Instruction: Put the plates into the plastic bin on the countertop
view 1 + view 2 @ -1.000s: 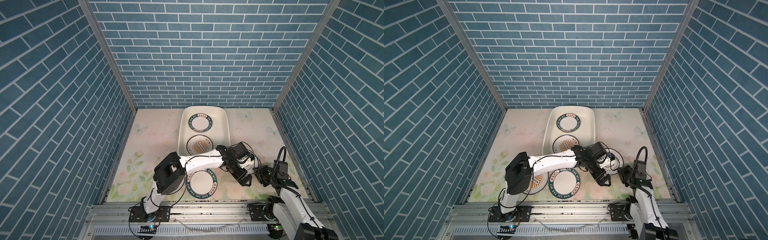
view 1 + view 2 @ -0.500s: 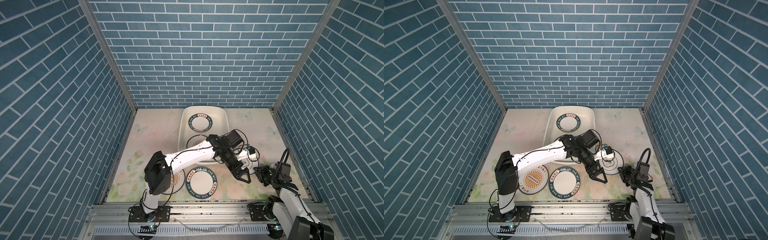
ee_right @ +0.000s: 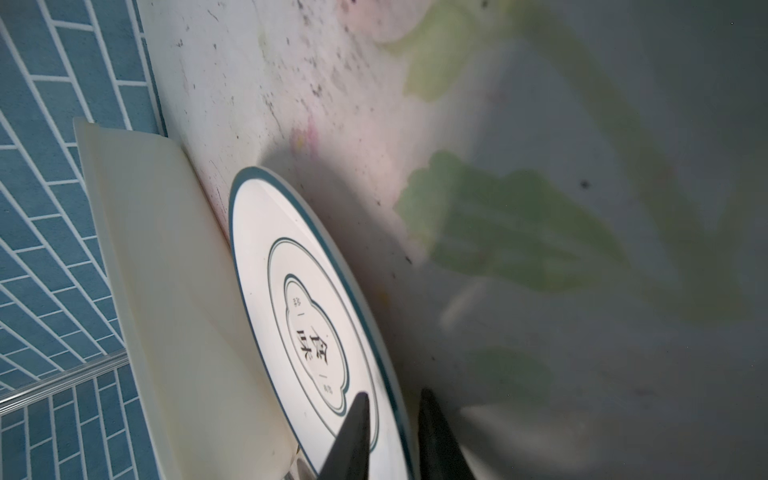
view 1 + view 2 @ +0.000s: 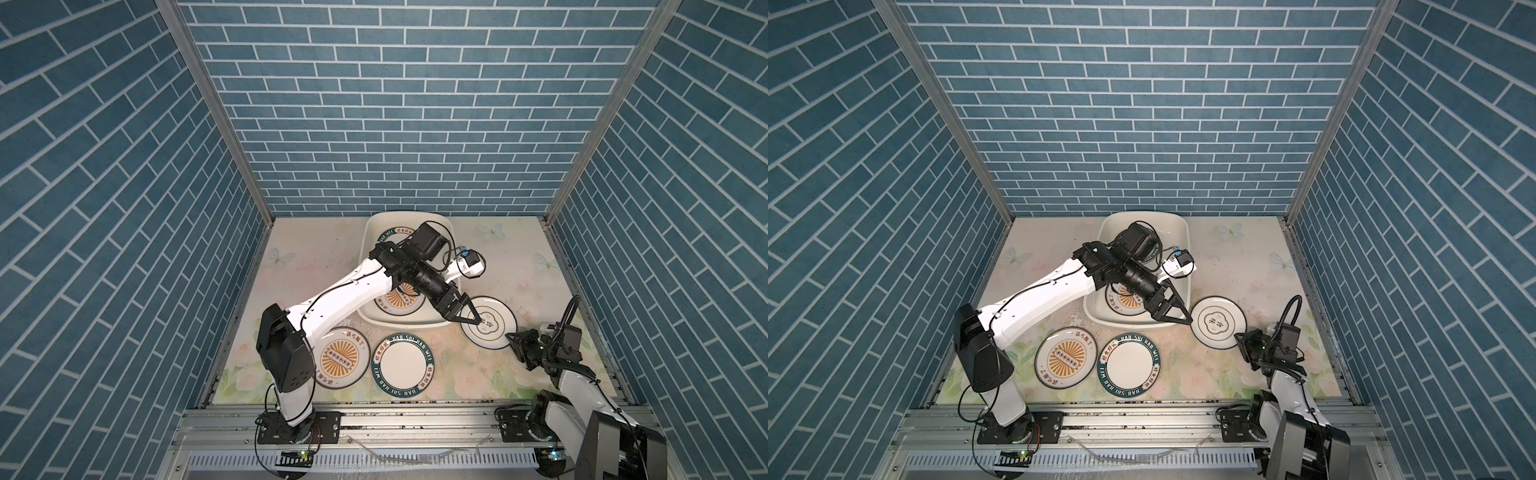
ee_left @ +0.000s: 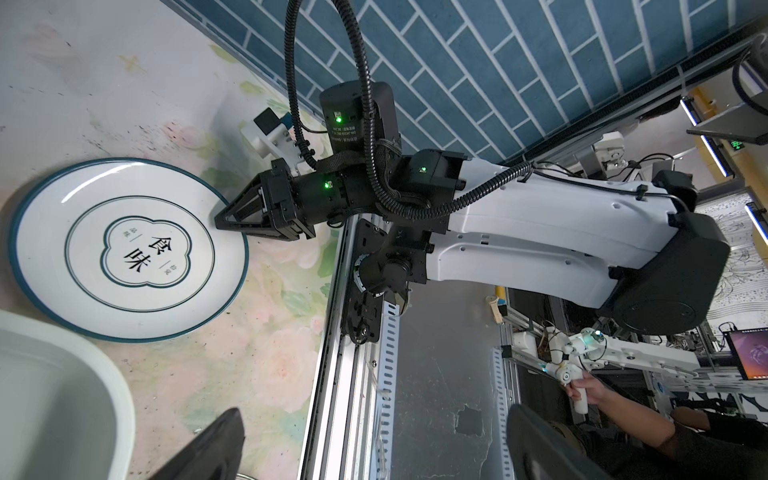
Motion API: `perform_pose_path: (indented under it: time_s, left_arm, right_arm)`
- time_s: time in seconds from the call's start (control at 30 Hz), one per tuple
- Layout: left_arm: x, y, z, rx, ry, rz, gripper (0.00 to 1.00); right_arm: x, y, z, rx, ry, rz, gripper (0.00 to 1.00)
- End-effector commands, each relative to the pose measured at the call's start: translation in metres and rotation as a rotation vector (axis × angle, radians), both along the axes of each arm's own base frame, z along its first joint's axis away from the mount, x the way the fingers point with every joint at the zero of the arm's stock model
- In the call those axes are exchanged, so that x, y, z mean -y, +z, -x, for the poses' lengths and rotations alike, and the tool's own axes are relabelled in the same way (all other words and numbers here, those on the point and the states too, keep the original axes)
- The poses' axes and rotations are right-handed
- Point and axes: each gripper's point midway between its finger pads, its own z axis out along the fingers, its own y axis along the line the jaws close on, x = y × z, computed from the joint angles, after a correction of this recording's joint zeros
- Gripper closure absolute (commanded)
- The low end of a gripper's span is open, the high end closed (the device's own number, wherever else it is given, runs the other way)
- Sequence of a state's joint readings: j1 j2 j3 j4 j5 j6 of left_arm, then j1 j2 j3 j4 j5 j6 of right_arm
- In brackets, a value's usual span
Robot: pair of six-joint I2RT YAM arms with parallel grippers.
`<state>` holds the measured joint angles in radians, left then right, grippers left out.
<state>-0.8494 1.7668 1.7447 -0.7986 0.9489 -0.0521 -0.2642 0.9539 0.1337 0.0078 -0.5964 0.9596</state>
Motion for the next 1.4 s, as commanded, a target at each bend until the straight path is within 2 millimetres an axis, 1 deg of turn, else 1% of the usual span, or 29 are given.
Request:
perform_pose_path:
  time_s: [0.0, 0.53, 0.7, 0.9, 1.07, 1.37]
  left_arm:
    - [-0.005, 0.006, 0.003, -0.005, -0.006, 0.025, 0.0]
    - [-0.012, 0.011, 0.0, 0.001, 0.013, 0.051, 0.0]
    - [-0.013, 0.017, -0.008, 0.017, 0.035, 0.047, 0.0]
    - [-0.02, 0.029, -0.017, 0.061, 0.064, 0.06, 0.0]
    - [-0.029, 0.033, -0.02, 0.114, 0.081, 0.054, 0.01]
    - [-0.052, 0.046, -0.039, 0.196, 0.161, 0.053, 0.0]
  right_arm:
    - [0.003, -0.022, 0.016, -0.098, -0.01, 0.021, 0.78]
    - [0.003, -0.025, 0.009, -0.093, -0.019, -0.009, 0.88]
    - [0.005, -0.02, 0.007, -0.074, -0.032, -0.01, 0.91]
    - [0.006, -0.003, -0.001, -0.012, -0.035, -0.005, 0.92]
    - [0.008, 0.014, -0.007, 0.031, -0.029, 0.009, 1.0]
    - [0.014, 0.05, -0.023, 0.11, -0.035, 0.031, 1.0]
